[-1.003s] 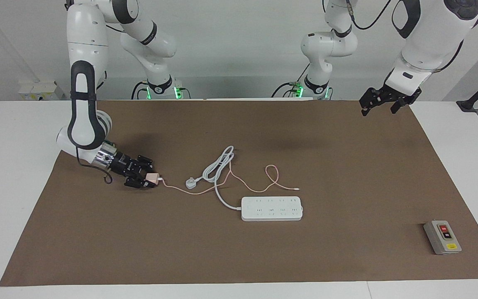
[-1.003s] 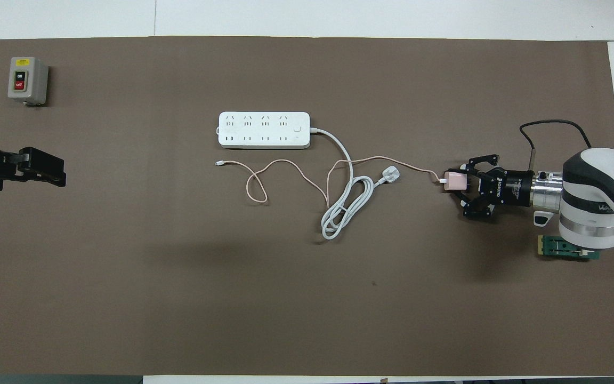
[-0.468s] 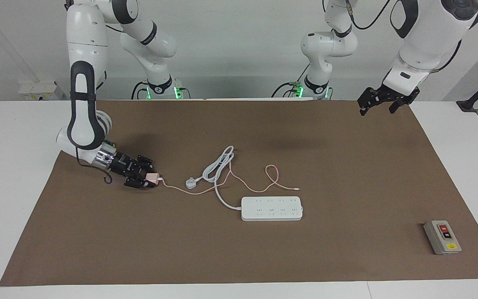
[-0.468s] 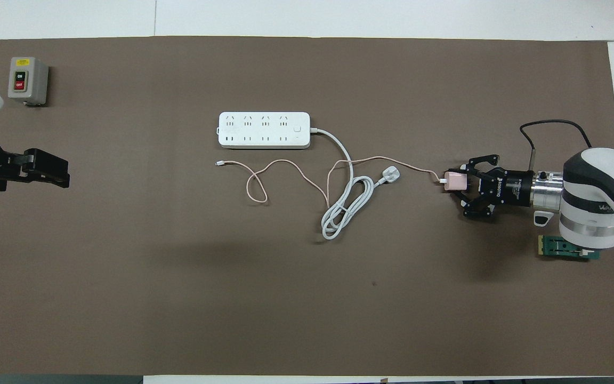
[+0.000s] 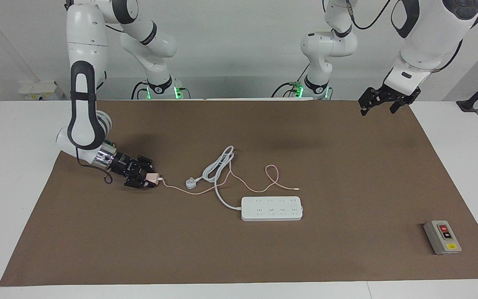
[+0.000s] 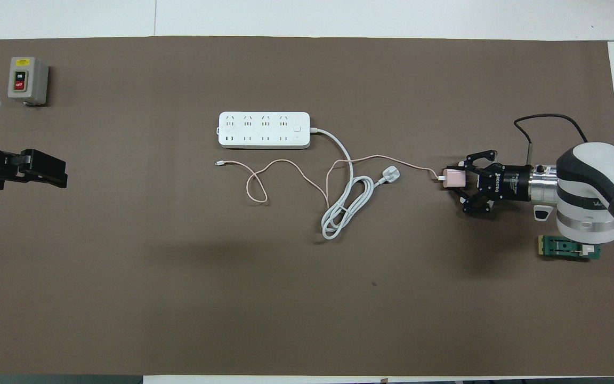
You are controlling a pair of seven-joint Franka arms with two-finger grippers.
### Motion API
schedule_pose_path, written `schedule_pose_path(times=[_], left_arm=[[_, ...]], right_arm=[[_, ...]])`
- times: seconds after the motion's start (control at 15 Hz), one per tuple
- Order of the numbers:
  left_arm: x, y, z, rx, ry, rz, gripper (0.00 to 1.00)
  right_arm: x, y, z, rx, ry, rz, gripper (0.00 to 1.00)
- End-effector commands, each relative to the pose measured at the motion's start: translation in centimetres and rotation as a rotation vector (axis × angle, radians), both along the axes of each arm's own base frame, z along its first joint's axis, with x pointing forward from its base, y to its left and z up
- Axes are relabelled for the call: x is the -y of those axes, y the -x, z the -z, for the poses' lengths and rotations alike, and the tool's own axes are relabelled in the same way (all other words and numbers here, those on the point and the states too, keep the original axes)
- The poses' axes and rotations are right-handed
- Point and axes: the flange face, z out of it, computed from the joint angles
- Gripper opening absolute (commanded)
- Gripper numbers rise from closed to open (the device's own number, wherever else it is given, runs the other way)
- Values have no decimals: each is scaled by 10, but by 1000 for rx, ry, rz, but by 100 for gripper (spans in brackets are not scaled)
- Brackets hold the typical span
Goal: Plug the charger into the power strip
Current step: 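Lift the pink charger with the right gripper while the left gripper rises, then carry the charger toward the left gripper while the left gripper approaches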
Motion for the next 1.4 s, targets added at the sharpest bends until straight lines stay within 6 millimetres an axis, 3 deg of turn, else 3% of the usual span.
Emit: schedule_pose_path(times=[0.0,0.4,0.53,0.74,0.94,1.07,1.34], left_arm=[[-1,6,-4,7,-7,19,100],[-3,11,-1,-36,34,74,100],[-5,14,-3,-61,178,39,100],[-33,11,-3,-62,367,-43,100],[-65,17,18,-89,635,-173,100],[-62,27,37,-112,766,-216,100],[-36,40,69,-154,1038,-273,100]], right_arm=[[-5,-20,-51,-37,28,-24,0],[-42,-35,-142,-105,15,-60,0],[-73,-38,-167,-106,8,-102,0],[-118,-41,-203,-150,9,-76,0],[-160,-43,-221,-181,12,-65,0],[-184,-43,-228,-200,17,-43,0],[-245,-39,-239,-210,30,12,0]])
